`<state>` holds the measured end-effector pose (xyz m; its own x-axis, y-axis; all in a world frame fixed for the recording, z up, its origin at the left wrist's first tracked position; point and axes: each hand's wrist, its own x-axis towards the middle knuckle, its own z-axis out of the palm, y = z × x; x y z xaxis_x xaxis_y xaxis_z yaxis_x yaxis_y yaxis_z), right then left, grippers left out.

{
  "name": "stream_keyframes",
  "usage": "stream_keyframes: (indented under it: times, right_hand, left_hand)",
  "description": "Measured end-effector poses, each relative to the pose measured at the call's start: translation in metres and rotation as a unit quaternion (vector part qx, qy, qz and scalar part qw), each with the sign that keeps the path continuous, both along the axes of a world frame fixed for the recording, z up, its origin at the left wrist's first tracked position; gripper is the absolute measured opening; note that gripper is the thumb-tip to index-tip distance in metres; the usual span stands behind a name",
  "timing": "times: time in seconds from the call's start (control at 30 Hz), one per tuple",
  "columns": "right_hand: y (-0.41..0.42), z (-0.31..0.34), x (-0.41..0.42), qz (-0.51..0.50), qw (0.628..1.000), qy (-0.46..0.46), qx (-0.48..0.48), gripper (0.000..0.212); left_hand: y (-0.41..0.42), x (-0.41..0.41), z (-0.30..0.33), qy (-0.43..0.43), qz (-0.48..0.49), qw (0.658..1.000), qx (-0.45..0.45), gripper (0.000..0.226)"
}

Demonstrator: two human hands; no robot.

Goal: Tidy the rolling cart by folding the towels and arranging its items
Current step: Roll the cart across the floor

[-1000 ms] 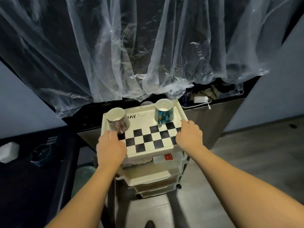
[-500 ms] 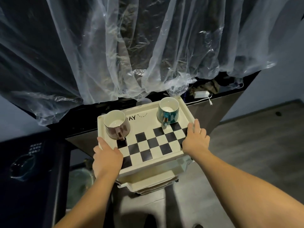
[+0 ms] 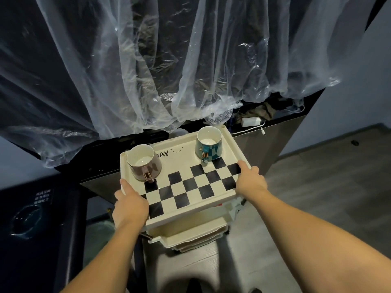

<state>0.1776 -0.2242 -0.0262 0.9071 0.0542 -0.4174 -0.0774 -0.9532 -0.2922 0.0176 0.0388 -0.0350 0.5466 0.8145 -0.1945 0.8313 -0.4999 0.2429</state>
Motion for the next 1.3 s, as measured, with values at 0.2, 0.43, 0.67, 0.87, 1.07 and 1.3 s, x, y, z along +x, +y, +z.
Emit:
stream_keyframes:
  times: [0.2, 0.43, 0.67, 0.87, 1.07, 1.3]
  right_hand:
    - [-0.004, 0.003, -0.004, 0.0, 1.0, 0.016, 0.006, 0.061]
    - [-0.022, 0.008, -0.003, -0.01, 1.0, 0.022, 0.004, 0.062]
    - [-0.058, 0.006, 0.008, -0.024, 1.0, 0.011, 0.005, 0.063]
    - [-0.105, 0.003, 0.019, -0.055, 0.998, -0.005, 0.007, 0.058]
    - [-0.161, 0.001, 0.034, -0.076, 0.997, -0.03, 0.004, 0.055]
    - [-0.23, 0.0, 0.062, -0.094, 0.994, -0.046, -0.011, 0.059]
  left_hand:
    - [-0.001, -0.005, 0.003, 0.013, -0.012, 1.0, -0.016, 0.078]
    - [-0.012, 0.0, 0.008, -0.004, -0.023, 0.999, -0.035, 0.079]
    - [-0.045, 0.017, 0.011, -0.025, -0.035, 0.997, -0.057, 0.076]
    - [-0.083, 0.04, 0.011, -0.043, -0.052, 0.994, -0.083, 0.076]
    - [-0.137, 0.065, 0.01, -0.054, -0.055, 0.992, -0.102, 0.074]
    - [-0.215, 0.091, 0.007, -0.082, -0.048, 0.988, -0.119, 0.075]
